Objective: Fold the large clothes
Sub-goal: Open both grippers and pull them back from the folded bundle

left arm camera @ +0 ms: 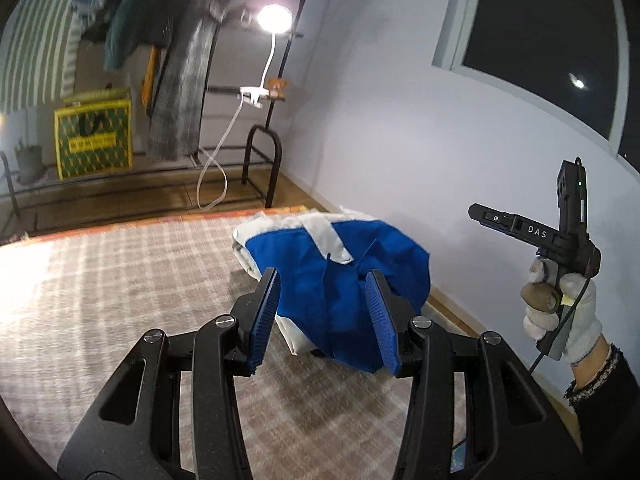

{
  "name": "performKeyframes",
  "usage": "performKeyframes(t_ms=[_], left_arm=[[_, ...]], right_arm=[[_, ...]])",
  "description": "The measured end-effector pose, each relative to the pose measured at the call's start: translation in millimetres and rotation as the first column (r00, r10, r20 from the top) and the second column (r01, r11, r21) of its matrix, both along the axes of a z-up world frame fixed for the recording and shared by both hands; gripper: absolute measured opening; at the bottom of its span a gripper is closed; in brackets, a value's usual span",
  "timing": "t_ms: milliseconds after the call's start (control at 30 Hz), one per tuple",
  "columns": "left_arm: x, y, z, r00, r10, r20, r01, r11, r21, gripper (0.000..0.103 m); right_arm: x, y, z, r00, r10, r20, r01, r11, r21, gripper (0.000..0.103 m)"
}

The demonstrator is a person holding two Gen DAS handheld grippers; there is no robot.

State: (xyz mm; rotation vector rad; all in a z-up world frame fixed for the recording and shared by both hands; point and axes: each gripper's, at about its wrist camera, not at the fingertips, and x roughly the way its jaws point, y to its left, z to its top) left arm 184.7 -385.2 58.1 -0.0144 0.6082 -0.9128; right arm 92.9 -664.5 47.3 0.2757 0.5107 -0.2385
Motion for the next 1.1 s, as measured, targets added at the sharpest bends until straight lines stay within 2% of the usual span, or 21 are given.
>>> performKeyframes(t_ms=[167,267,400,500,800,900,1100], left_arm=[[-30.3,26.5,17.9,0.998,0.017,0.060,-0.017,1.000,-0.003,0.046],[-41.9,41.4,22.6,0.997,0.019,0.069,-0.018,1.000,-0.014,0.046],[-62.7,63.8,27.9,0.995,0.024,0.093,-0.023,1.000,-0.017,0.046],[-76.6,81.1,32.1,0.995,0.025,0.096,-0.022,0.999,-0.031,0.054],[-122.3,122.9,56.4,0.987,0.016,0.163,-0.010,0.999,-0.042,0.064],[-135.2,130.9,61.3,0.981,0.025,0.192,-0.017,0.999,-0.043,0.074],[-155.1,140.6,49.1,0.982,0.021,0.189,-0.015,0.999,-0.035,0.085]], right_arm=[[-27.0,38.5,25.5,0.999,0.018,0.038,-0.017,0.999,-0.036,0.060],[-42.5,56.5,34.4,0.998,0.026,0.058,-0.025,1.000,-0.018,0.060],[-61.7,87.2,43.8,0.997,0.041,0.064,-0.038,0.998,-0.057,0.060],[-77.1,108.4,50.7,0.996,0.058,0.071,-0.052,0.996,-0.079,0.060],[-122.3,146.9,77.0,0.990,0.082,0.113,-0.067,0.990,-0.125,0.060],[-133.4,153.9,84.9,0.991,0.069,0.118,-0.052,0.989,-0.140,0.060],[-145.1,177.0,71.8,0.997,0.029,0.071,-0.012,0.973,-0.231,0.068]])
